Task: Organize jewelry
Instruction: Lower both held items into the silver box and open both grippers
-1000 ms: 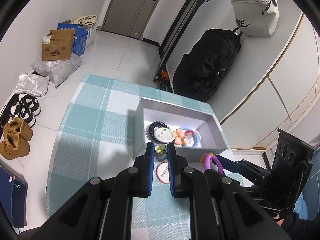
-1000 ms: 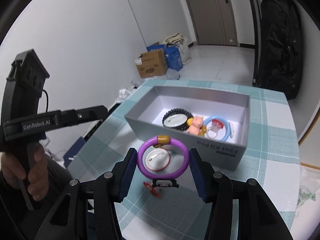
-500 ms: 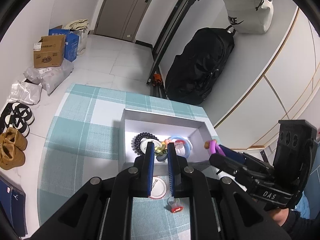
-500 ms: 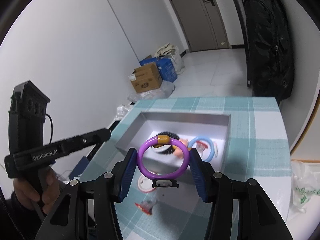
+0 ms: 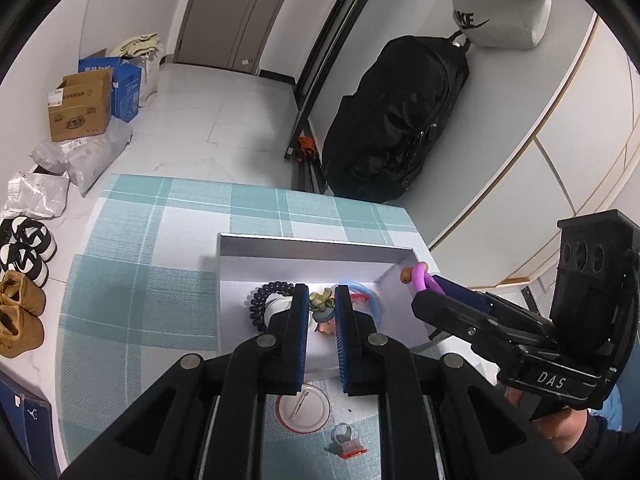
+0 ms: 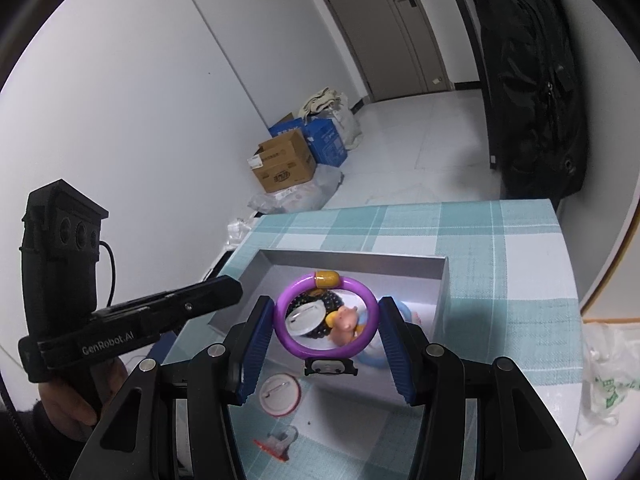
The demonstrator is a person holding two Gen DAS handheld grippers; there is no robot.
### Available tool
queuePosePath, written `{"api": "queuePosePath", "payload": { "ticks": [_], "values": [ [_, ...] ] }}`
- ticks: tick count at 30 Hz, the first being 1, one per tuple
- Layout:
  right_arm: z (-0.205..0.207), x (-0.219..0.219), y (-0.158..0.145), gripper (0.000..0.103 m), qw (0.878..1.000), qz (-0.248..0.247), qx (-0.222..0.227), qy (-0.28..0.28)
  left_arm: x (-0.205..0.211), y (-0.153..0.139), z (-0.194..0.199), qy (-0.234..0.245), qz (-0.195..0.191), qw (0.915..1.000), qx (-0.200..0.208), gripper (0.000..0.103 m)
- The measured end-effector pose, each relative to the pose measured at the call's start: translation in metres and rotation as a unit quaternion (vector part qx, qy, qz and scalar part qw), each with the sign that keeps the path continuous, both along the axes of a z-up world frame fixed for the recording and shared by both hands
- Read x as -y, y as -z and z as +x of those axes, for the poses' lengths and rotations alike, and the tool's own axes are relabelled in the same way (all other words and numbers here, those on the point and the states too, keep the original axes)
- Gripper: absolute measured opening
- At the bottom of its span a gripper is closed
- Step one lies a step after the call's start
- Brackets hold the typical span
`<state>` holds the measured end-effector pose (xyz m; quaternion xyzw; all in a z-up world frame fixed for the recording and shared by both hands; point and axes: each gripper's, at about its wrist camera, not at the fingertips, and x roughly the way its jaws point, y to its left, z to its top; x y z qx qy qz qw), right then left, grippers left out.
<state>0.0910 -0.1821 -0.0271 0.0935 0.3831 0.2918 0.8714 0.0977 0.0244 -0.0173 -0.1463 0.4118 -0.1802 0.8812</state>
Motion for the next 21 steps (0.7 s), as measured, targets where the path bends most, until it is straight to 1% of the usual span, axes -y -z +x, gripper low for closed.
{"api": "queuePosePath", "payload": {
  "ticks": [9, 14, 21],
  "values": [
    [0.017, 0.008, 0.01, 0.052, 1.0, 0.017, -0.026, 0.004, 0.005, 0.006, 0.013, 0.006, 0.006, 0.9999, -0.014, 0.008],
    [0.02, 0.008, 0.012, 0.052, 0.999, 0.017, -0.027, 0.0, 0.005, 0.011, 0.021, 0.003, 0.001, 0.9997, -0.023, 0.008],
    [0.026, 0.006, 0.017, 0.052, 0.999, 0.025, -0.041, -0.008, 0.01, 0.016, 0.027, 0.004, 0.008, 0.9994, -0.034, 0.008]
  ]
}}
